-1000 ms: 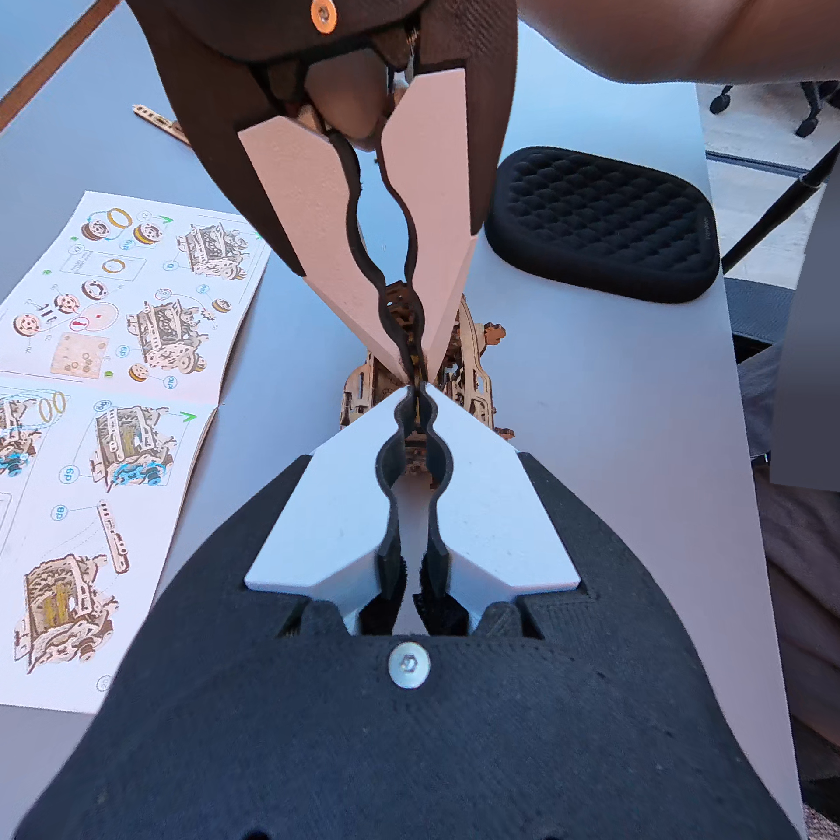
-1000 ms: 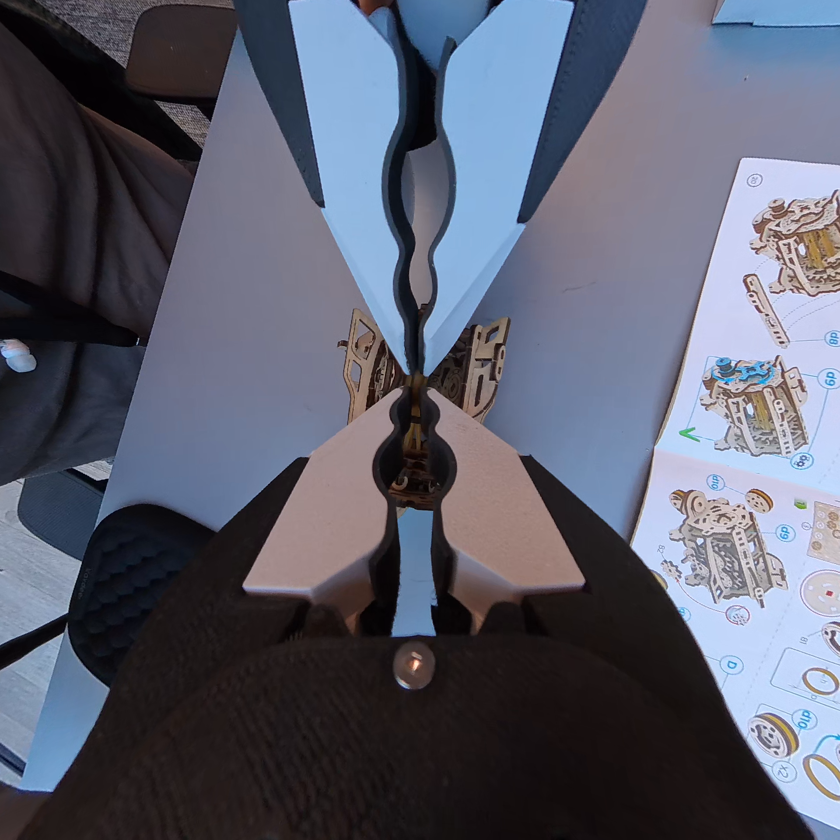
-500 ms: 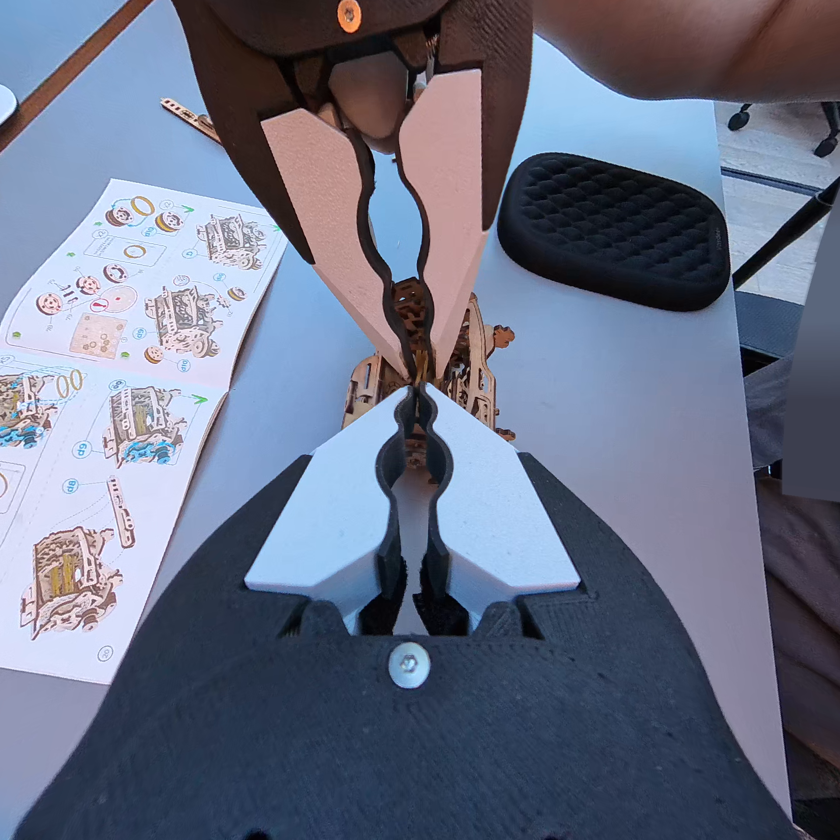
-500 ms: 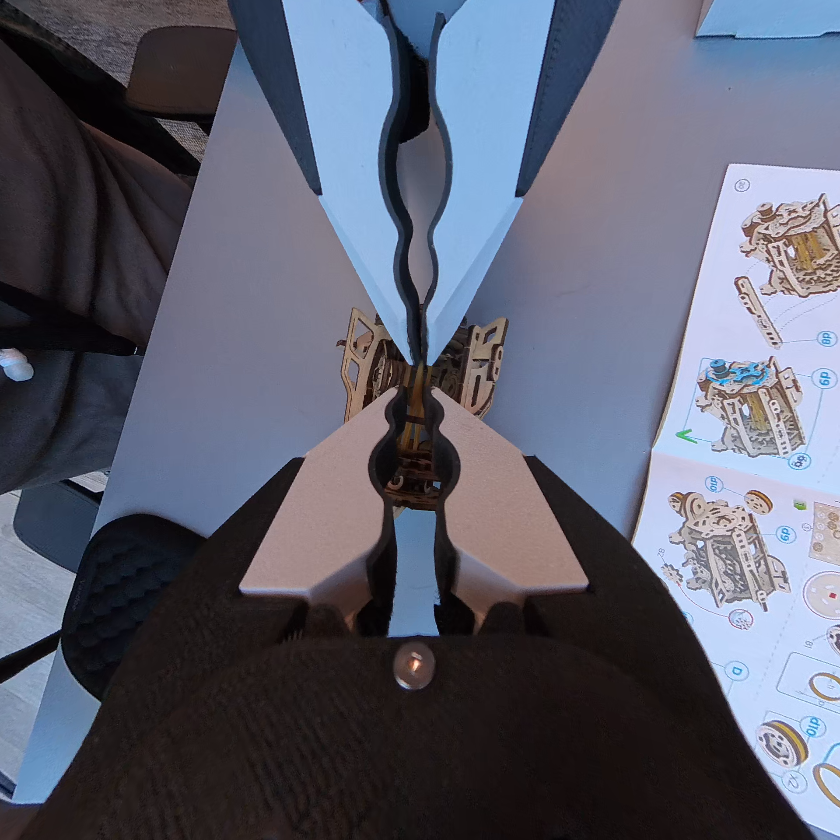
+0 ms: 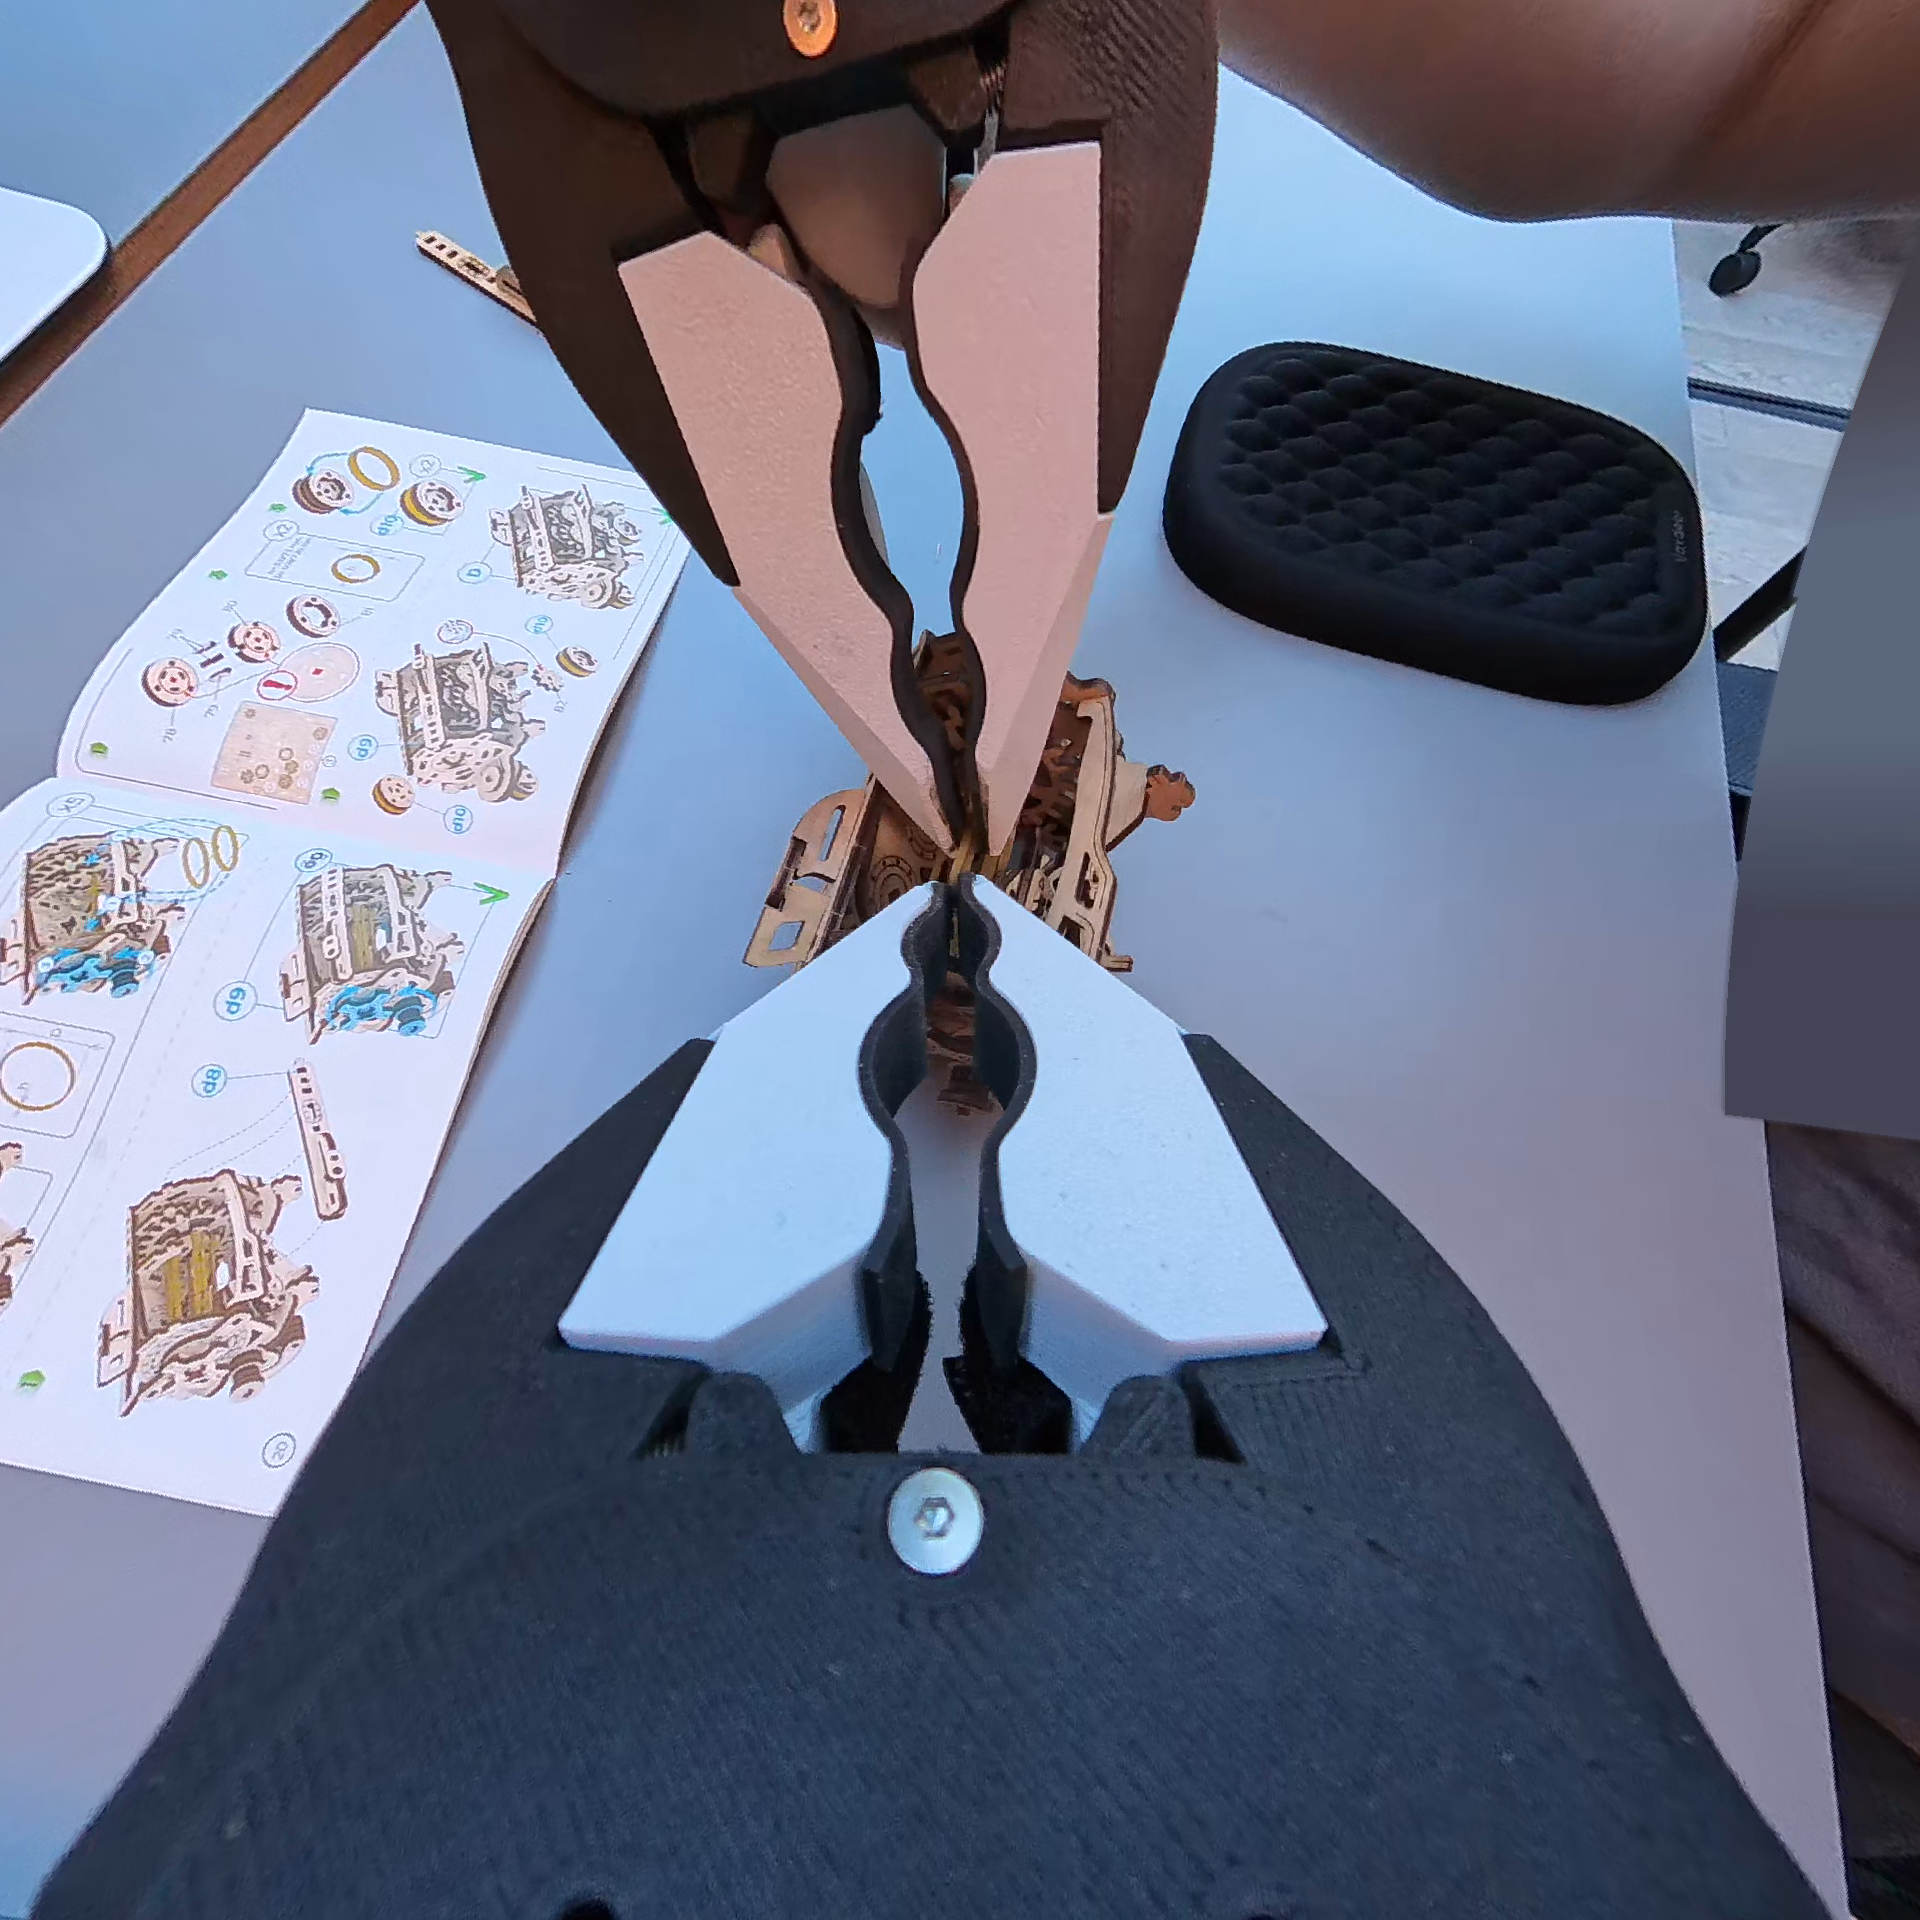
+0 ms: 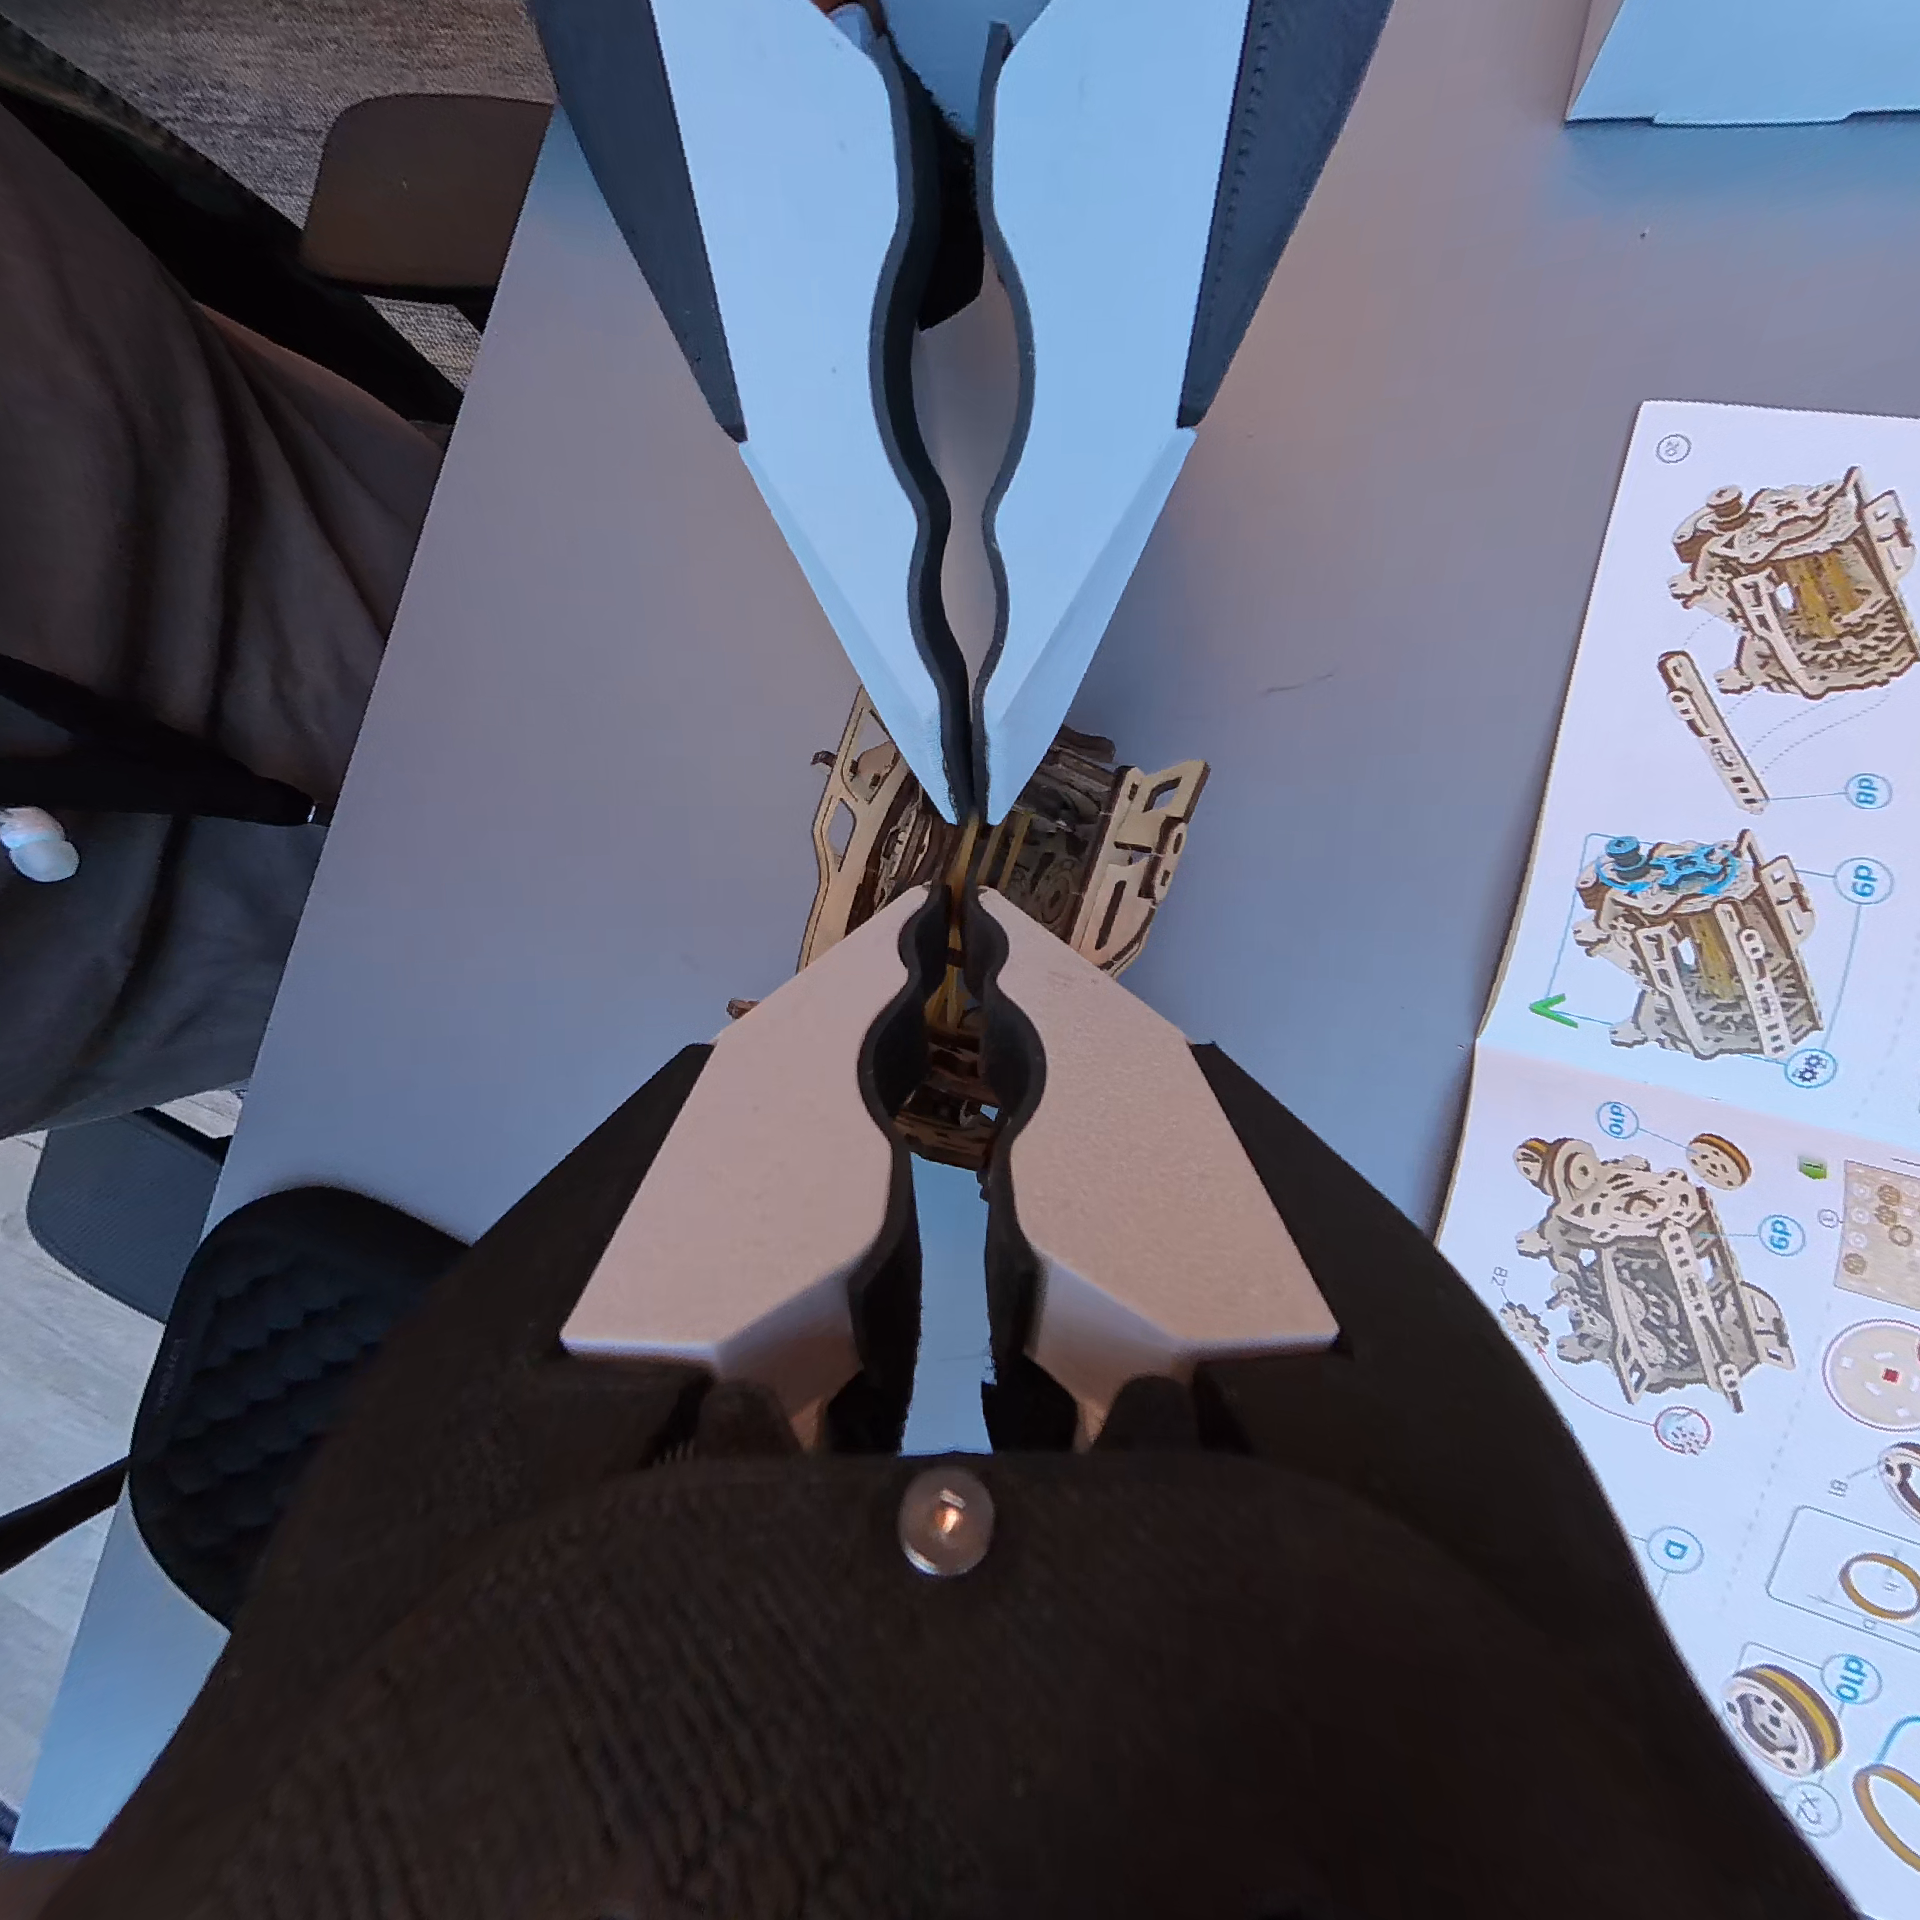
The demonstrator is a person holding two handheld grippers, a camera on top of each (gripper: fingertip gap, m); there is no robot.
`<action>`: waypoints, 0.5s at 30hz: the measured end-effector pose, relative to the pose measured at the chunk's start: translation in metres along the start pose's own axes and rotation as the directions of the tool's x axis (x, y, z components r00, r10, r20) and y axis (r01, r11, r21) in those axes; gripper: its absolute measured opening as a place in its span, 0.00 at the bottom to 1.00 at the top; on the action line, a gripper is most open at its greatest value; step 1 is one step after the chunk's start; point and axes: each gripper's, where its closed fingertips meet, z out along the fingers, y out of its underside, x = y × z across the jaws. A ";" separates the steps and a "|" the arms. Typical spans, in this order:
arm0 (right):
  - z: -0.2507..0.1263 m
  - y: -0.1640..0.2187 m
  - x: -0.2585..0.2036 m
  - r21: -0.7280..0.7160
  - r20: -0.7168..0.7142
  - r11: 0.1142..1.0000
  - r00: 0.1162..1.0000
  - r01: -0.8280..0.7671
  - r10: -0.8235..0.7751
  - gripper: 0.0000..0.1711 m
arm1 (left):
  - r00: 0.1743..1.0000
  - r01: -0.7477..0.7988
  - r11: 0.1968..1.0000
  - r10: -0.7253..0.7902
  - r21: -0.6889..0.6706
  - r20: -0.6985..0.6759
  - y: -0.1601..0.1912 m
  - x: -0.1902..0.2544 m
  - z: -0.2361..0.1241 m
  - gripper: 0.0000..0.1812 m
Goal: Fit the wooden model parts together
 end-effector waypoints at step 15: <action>0.001 -0.002 0.002 -0.011 -0.024 1.000 1.000 0.001 -0.002 0.00 | 1.000 -0.022 0.999 0.022 0.044 0.002 -0.004 -0.001 -0.001 0.00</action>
